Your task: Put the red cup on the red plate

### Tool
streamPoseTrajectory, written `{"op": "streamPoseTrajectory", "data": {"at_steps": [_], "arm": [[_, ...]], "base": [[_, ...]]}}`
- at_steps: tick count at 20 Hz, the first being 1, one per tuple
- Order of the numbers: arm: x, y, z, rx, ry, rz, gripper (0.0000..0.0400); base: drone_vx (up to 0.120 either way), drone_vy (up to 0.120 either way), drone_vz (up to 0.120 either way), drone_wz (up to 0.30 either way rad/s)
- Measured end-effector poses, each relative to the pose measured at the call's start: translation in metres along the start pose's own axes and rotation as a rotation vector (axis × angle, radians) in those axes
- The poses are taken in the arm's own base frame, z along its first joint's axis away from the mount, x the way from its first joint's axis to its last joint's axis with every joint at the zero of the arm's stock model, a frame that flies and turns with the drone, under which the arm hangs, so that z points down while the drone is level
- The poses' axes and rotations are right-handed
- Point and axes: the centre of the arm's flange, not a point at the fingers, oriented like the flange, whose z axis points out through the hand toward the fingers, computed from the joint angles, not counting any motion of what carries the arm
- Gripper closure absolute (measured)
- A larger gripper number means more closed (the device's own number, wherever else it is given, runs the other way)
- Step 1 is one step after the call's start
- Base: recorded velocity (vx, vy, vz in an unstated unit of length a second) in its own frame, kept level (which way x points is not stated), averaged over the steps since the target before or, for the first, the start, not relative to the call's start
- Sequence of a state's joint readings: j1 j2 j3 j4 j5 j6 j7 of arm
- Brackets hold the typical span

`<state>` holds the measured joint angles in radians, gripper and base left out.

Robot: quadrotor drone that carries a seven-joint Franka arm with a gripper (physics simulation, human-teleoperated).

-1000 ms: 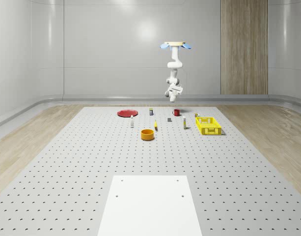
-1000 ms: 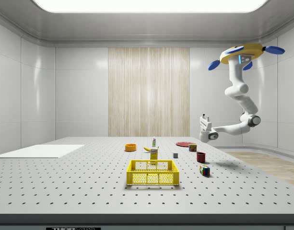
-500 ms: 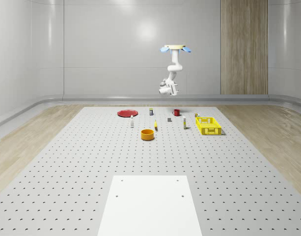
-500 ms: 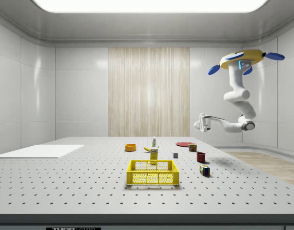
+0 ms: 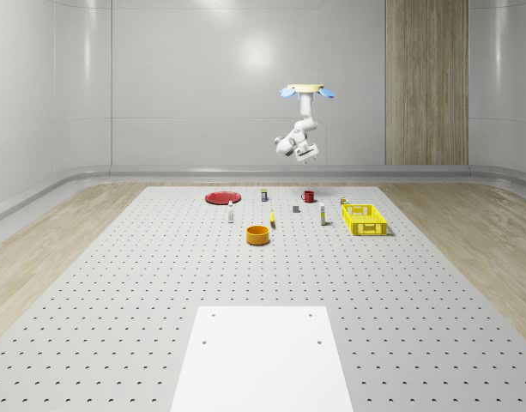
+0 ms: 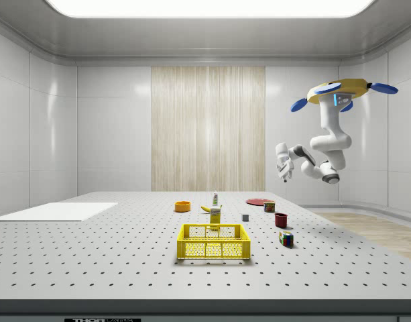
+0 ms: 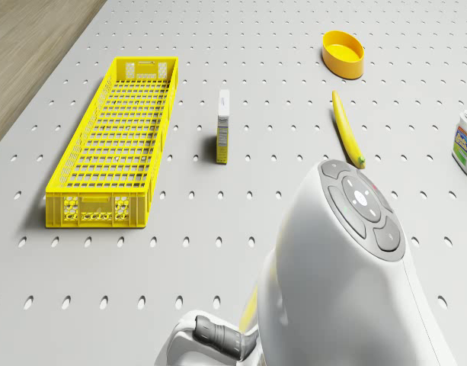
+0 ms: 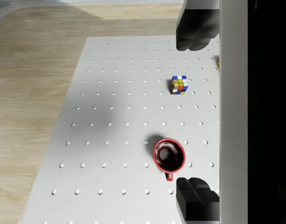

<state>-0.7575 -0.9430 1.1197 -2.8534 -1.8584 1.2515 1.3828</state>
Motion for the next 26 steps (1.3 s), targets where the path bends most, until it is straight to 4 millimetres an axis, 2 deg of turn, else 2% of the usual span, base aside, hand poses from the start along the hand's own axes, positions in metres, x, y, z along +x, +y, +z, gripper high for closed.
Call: {"op": "streamPoseTrajectory", "data": {"at_steps": [4,10,16,22,26], "arm": [[-0.012,-0.012,0.001,-0.118,0.123,-0.004,0.0],[-0.019,-0.019,0.003,-0.192,0.201,-0.007,0.0],[-0.022,-0.022,0.004,-0.217,0.228,-0.008,0.0],[-0.023,-0.022,0.004,-0.225,0.237,-0.008,0.0],[-0.023,-0.023,0.004,-0.227,0.24,-0.008,0.0]], "base": [[0.0,0.0,-0.12,0.0],[0.0,0.0,-0.12,0.0],[0.0,0.08,-0.12,0.0],[0.107,0.0,-0.12,0.0],[0.01,0.0,-0.12,0.0]]}}
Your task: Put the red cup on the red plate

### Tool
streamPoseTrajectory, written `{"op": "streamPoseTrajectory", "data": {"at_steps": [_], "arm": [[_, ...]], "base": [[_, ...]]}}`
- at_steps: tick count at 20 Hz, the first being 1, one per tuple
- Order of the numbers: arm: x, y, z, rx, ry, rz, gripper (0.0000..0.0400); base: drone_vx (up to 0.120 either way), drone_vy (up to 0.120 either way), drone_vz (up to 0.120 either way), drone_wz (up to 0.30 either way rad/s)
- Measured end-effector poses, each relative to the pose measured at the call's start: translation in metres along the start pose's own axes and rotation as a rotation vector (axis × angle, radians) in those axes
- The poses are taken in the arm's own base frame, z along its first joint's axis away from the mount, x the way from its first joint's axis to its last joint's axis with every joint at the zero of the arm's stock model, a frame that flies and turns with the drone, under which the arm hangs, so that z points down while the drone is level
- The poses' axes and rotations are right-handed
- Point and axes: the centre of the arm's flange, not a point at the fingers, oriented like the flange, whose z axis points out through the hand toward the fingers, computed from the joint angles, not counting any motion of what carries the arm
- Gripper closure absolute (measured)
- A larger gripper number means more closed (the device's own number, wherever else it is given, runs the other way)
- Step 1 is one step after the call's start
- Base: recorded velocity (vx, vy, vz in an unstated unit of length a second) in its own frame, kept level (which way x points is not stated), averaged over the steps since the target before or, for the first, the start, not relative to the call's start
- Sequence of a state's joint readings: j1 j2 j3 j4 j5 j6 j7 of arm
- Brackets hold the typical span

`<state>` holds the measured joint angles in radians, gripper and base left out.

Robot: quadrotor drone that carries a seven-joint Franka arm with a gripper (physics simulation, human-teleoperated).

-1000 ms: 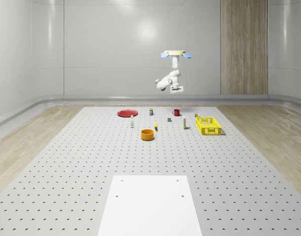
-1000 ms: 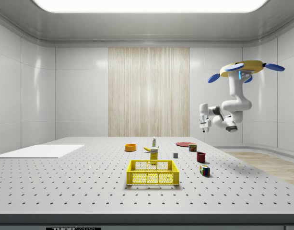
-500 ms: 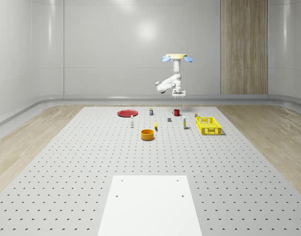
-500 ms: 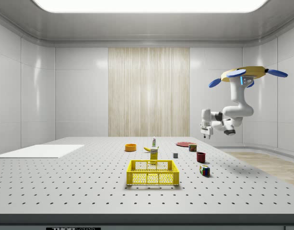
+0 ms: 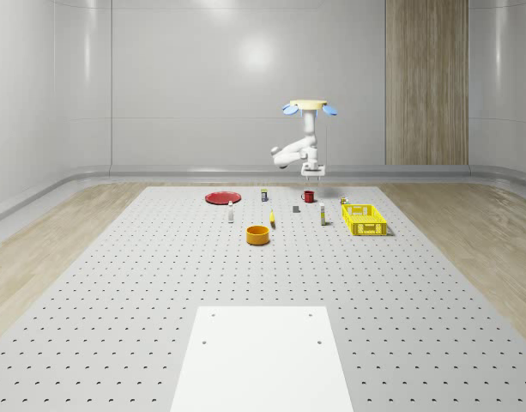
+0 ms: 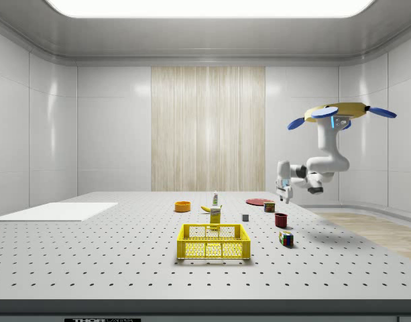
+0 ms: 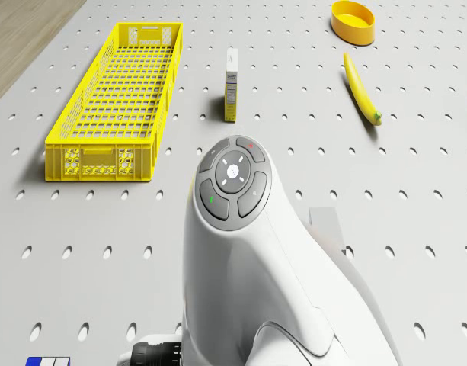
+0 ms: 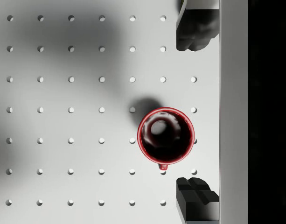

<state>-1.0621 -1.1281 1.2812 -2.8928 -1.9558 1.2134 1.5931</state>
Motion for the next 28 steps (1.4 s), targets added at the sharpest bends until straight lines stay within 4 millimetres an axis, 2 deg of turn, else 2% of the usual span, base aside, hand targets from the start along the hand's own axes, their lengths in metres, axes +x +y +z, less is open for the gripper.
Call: {"op": "streamPoseTrajectory", "data": {"at_steps": [3,16,28], "arm": [[0.0,0.0,0.0,-0.001,0.001,0.0,0.0],[0.0,0.0,0.0,-0.002,0.002,0.0,0.0],[-0.001,-0.001,0.018,-0.002,0.002,0.001,0.0]], "base": [[0.08,0.0,-0.12,0.0],[0.012,0.0,-0.12,0.0],[0.0,0.0,0.0,0.0]]}}
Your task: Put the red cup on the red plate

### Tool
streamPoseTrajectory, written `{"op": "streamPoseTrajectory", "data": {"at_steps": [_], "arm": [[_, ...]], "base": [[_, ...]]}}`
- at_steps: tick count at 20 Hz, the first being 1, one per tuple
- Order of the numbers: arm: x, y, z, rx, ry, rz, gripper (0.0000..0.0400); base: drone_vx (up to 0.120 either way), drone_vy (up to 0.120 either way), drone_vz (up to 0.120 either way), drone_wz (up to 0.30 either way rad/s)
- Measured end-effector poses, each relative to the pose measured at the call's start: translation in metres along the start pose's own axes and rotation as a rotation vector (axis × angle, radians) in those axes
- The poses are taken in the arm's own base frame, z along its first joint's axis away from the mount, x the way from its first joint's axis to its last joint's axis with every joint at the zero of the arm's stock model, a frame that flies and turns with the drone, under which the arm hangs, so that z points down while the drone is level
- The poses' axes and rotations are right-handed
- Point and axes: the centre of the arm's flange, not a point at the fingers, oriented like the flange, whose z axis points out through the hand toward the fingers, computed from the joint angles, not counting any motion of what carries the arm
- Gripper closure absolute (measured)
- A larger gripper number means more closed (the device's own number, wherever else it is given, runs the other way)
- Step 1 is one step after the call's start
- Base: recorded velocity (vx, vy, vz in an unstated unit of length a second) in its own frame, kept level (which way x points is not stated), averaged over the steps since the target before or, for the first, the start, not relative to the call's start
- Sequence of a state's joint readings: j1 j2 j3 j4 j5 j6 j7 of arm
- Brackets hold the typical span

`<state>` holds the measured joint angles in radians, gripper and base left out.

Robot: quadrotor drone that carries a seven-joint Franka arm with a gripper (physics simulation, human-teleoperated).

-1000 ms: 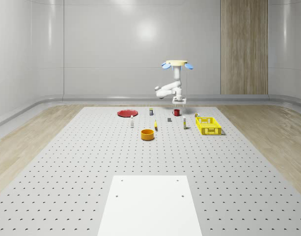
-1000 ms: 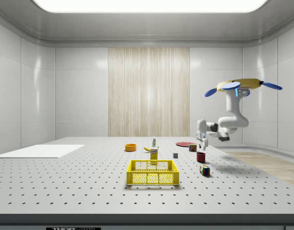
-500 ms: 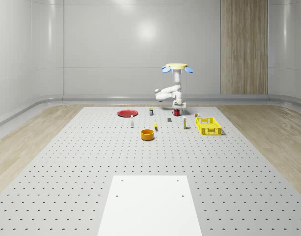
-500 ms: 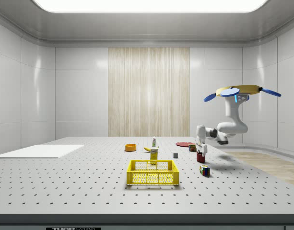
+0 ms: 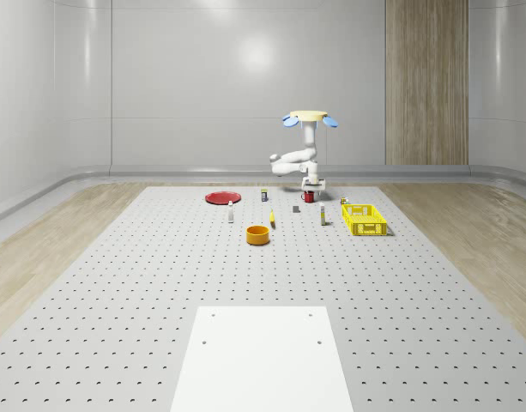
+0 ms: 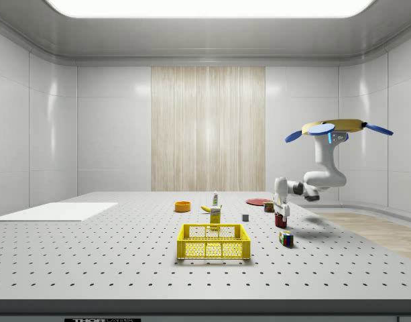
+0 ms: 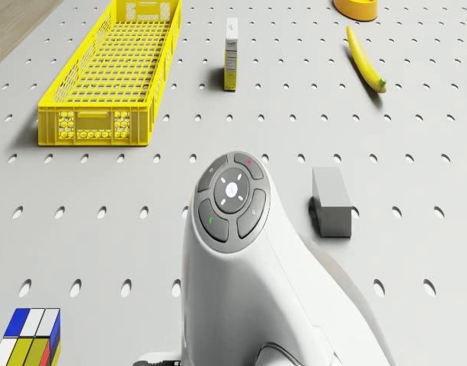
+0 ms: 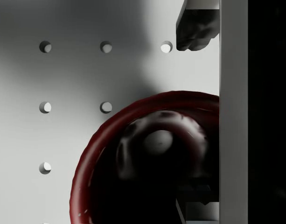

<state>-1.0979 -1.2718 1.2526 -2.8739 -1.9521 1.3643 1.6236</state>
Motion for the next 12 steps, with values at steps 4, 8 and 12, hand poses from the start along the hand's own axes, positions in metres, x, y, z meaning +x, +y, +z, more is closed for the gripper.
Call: {"op": "streamPoseTrajectory", "data": {"at_steps": [4,8,12], "arm": [[-0.0022,-0.0022,0.0034,0.0,0.0,0.0,0.0],[-0.0031,-0.0031,0.007,0.0,0.0,0.0,0.0],[-0.0018,-0.0018,0.0085,0.0,0.0,0.0,0.0]], "base": [[0.0,0.0,0.0,0.0],[0.0,0.0,0.0,0.0],[0.0,0.0,0.0,0.0]]}}
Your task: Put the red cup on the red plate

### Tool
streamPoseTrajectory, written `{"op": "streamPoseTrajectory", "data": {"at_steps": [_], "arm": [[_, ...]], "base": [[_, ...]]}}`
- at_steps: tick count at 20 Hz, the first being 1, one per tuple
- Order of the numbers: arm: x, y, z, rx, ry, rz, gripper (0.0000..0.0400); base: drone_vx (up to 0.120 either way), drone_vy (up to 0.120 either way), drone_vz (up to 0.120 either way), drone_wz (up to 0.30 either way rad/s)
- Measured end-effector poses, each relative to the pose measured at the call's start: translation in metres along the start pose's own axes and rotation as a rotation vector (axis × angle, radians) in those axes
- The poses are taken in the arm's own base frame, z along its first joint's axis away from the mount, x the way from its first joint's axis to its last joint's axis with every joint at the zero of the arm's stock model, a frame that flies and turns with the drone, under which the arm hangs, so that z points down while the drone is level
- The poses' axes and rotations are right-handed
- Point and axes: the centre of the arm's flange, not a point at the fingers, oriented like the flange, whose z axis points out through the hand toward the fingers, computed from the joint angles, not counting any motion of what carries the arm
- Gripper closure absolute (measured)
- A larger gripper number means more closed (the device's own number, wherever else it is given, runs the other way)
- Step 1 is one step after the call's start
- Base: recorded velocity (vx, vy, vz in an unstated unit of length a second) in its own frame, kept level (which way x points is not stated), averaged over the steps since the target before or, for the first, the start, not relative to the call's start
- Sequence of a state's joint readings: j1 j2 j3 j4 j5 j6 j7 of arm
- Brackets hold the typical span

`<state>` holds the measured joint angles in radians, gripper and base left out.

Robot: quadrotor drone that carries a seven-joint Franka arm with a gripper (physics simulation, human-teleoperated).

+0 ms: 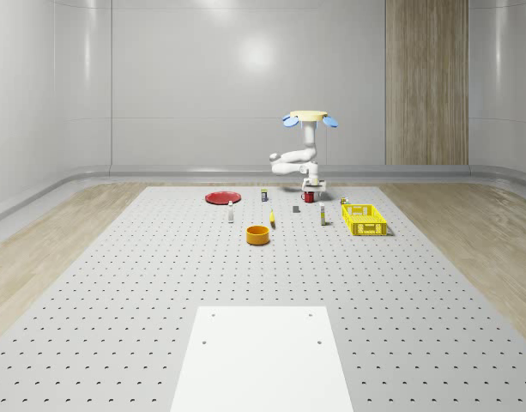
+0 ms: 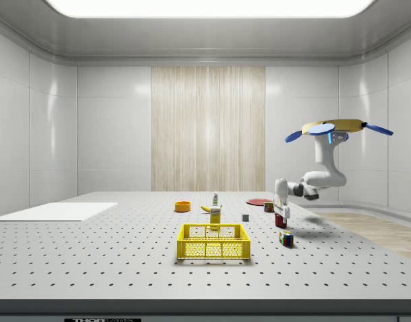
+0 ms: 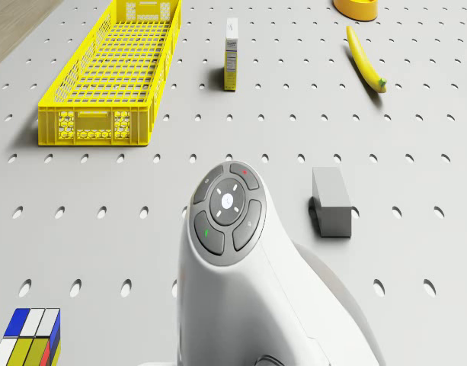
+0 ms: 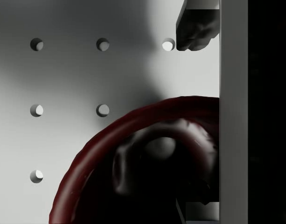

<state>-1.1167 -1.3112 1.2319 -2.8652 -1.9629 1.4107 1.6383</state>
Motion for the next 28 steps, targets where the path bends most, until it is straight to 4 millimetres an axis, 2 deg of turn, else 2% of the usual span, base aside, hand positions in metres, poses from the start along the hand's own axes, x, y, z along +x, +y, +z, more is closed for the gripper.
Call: {"op": "streamPoseTrajectory", "data": {"at_steps": [6,7,8,10,12,14,18,23,28], "arm": [[-0.001,-0.001,0.001,0.0,0.0,0.0,0.0],[-0.001,-0.001,0.001,0.0,0.0,0.0,0.0024],[-0.001,-0.001,0.001,0.0,0.0,0.0,0.0085],[-0.002,-0.002,0.001,0.0,0.0,0.0,0.0169],[-0.002,-0.002,0.001,0.0,0.0,0.0,0.0221],[-0.002,-0.002,0.001,0.0,0.0,0.0,0.0252],[-0.002,-0.002,0.001,0.0,0.0,0.0,0.0282],[-0.002,-0.002,-0.006,0.0,0.0,0.009,0.0292],[-0.002,-0.002,-0.022,0.0,0.0,0.004,0.0298]], "base": [[0.0,0.0,0.0,0.0],[0.0,0.0,0.0,0.0],[0.0,0.0,0.0,0.0],[0.0,0.0,0.0,0.0],[0.0,0.0,0.0,0.0],[0.0,0.0,0.0,0.0],[0.0,0.0,0.0,0.0],[0.0,0.0,0.0,0.0],[0.0,-0.04,0.112,0.0]]}}
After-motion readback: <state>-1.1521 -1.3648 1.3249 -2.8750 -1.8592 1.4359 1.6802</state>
